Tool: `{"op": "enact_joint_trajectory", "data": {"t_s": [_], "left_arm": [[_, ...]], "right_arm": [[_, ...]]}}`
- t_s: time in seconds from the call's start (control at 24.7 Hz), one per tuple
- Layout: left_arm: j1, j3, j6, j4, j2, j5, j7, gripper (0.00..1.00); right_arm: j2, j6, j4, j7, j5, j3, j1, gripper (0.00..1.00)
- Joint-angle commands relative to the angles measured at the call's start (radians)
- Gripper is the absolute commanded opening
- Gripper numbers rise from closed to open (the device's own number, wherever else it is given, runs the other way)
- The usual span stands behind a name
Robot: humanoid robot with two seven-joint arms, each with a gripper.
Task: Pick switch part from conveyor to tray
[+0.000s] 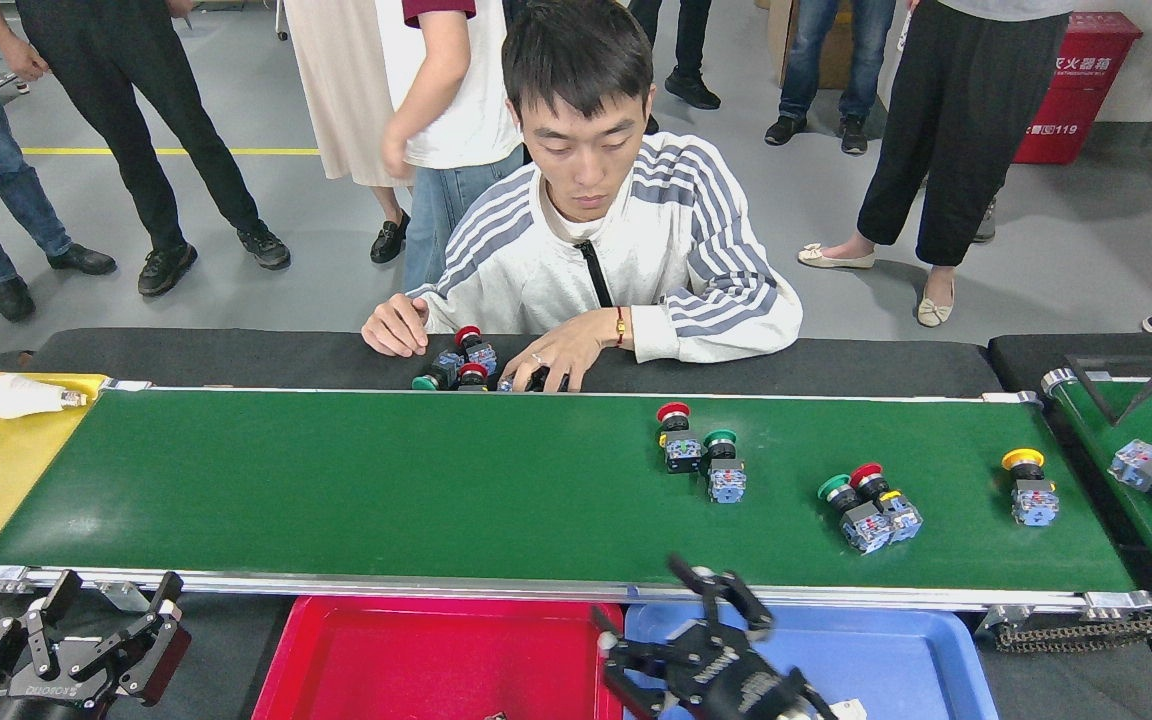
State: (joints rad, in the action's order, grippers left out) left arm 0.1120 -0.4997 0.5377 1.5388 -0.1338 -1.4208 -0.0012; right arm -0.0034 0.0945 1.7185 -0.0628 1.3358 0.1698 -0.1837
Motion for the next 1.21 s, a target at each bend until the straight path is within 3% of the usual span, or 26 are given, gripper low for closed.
{"op": "enact_joint_trajectory", "data": {"t_s": [0.0,0.2,0.44,0.61,0.93,0.97,1.09,1.17], "left_arm": [[-0.003,0.000,-0.001,0.017,-0.013,-0.001,0.006,1.00],[-0.009,0.076,-0.010,0.047,0.000,-0.003,0.001,1.00],[-0.012,0.113,-0.012,0.075,0.017,-0.003,0.000,1.00],[-0.015,0.104,-0.012,0.061,0.016,-0.003,0.000,1.00],[-0.058,0.101,-0.012,0.006,0.010,-0.004,0.000,1.00],[-0.069,0.102,-0.010,0.000,0.008,-0.004,0.000,1.00],[-0.078,0.109,-0.010,-0.005,0.006,-0.004,0.000,1.00],[-0.077,0.113,-0.012,0.001,0.005,-0.004,0.000,1.00]], "right_arm": [[0.008,-0.093,0.029,0.051,-0.003,-0.088,-0.034,1.00],[0.002,-0.099,-0.008,0.061,0.002,-0.147,-0.019,1.00],[-0.004,-0.099,-0.106,-0.031,0.043,-0.127,0.113,1.00],[-0.003,-0.102,-0.189,-0.065,0.048,-0.065,0.211,1.00],[0.005,-0.104,-0.356,-0.100,0.046,-0.056,0.359,0.99],[0.005,-0.102,-0.367,-0.101,0.046,-0.055,0.366,0.89],[-0.007,-0.096,-0.373,-0.100,0.045,-0.033,0.374,0.21],[-0.007,-0.087,-0.361,-0.095,0.037,-0.006,0.363,0.08]]}}
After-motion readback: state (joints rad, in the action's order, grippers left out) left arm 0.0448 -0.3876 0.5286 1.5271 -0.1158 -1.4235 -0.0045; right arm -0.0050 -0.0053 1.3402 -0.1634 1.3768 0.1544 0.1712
